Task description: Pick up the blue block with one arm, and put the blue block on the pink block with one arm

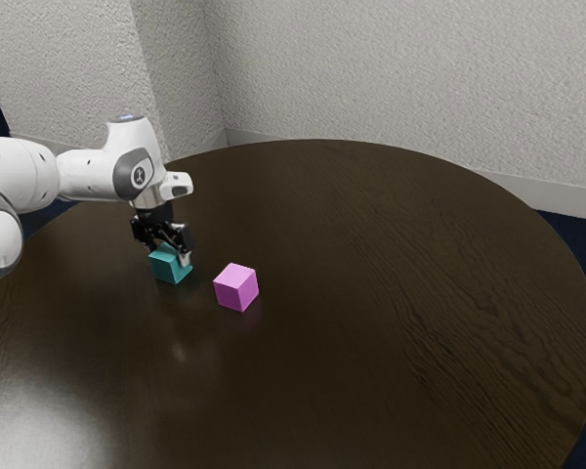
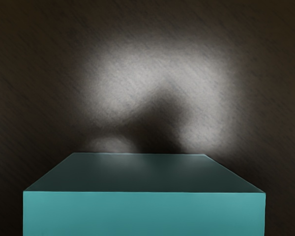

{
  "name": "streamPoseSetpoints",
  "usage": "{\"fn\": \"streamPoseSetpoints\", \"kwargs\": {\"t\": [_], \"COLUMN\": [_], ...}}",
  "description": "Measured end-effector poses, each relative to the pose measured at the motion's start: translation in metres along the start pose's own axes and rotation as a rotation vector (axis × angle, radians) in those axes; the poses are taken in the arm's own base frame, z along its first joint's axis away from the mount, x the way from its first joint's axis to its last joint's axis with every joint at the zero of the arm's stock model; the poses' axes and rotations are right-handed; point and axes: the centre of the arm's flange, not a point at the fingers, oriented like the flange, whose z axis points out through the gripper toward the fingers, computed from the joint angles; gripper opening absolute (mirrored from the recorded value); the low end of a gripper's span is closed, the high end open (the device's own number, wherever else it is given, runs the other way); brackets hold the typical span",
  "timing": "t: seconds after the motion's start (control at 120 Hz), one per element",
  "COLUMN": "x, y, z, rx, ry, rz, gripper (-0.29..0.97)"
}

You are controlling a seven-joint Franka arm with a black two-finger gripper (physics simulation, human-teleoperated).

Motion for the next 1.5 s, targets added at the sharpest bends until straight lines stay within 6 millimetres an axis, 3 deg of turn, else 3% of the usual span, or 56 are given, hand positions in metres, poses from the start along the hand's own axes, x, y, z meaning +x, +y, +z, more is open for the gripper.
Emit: {"fn": "streamPoseSetpoints", "kwargs": {"t": [0.192,0.383,0.7,0.917,1.117,1.308,1.5], "x": [0.000,0.000,-0.007,-0.010,-0.012,-0.008,-0.003], "y": [0.000,0.000,0.011,0.042,0.052,0.052,0.080], "z": [0.000,-0.002,-0.035,-0.046,-0.082,-0.088,-0.088], "rx": [0.004,0.009,0.023,0.000,0.011,0.013,-0.001], "ry": [0.000,0.000,-0.007,-0.024,0.007,0.019,0.022], "rz": [-0.001,-0.002,0.003,0.036,0.041,0.030,0.055], "gripper": [0.44,0.38,0.32,0.32,0.33,0.33,0.33]}}
